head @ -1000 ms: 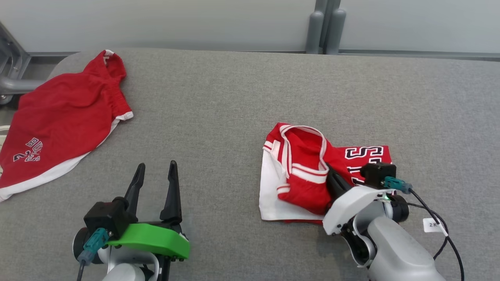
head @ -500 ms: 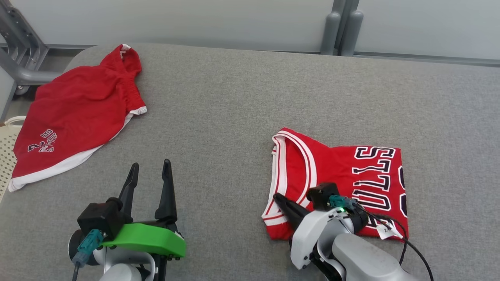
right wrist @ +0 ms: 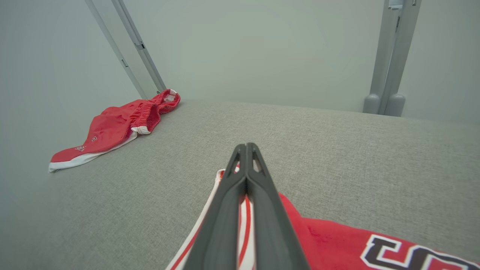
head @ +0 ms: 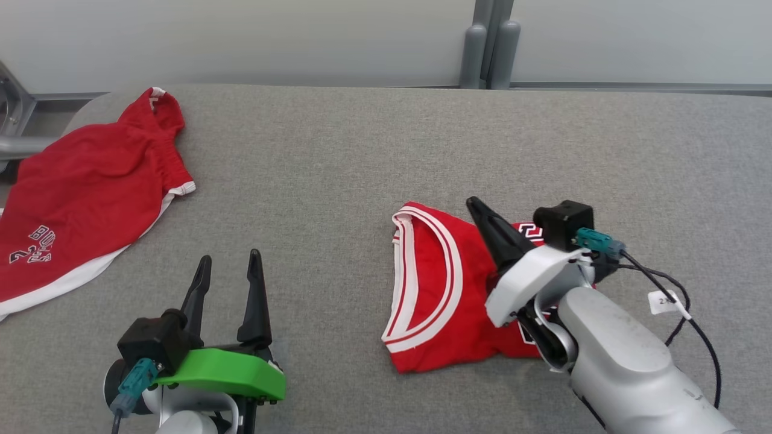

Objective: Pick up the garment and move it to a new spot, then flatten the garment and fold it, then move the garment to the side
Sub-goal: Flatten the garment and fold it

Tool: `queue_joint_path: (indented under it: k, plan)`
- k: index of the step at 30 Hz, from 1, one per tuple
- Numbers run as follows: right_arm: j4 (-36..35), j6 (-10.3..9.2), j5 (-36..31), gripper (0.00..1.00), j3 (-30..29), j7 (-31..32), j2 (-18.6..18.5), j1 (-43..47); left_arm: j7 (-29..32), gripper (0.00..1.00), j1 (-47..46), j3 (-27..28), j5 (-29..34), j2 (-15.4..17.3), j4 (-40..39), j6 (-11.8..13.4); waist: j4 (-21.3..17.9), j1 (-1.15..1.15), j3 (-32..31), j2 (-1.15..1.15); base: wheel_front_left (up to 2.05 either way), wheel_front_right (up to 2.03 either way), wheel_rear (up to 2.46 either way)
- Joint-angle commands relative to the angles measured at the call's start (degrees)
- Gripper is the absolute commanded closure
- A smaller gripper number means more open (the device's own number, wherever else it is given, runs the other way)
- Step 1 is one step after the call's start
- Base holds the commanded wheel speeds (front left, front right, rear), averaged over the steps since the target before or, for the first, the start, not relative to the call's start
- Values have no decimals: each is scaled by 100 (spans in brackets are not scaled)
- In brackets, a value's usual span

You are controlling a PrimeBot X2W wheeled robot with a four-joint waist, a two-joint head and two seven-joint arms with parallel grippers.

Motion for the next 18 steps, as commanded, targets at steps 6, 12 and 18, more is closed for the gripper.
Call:
queue_joint_path:
  k: [6,12,18]
  plan:
    - [-220,2,-214,0,-571,108,-479,314,-8,0,97,-9,-25,49,-40,45,-215,0,-114,57,0,0,0]
    - [-582,2,-301,0,-1115,539,-844,666,-11,0,149,-4,-41,60,-61,74,-367,0,-124,57,0,0,0]
    - [-1036,2,-46,0,-1453,1510,-1110,1055,2,0,135,-35,-33,59,-77,83,-433,0,-76,57,0,0,0]
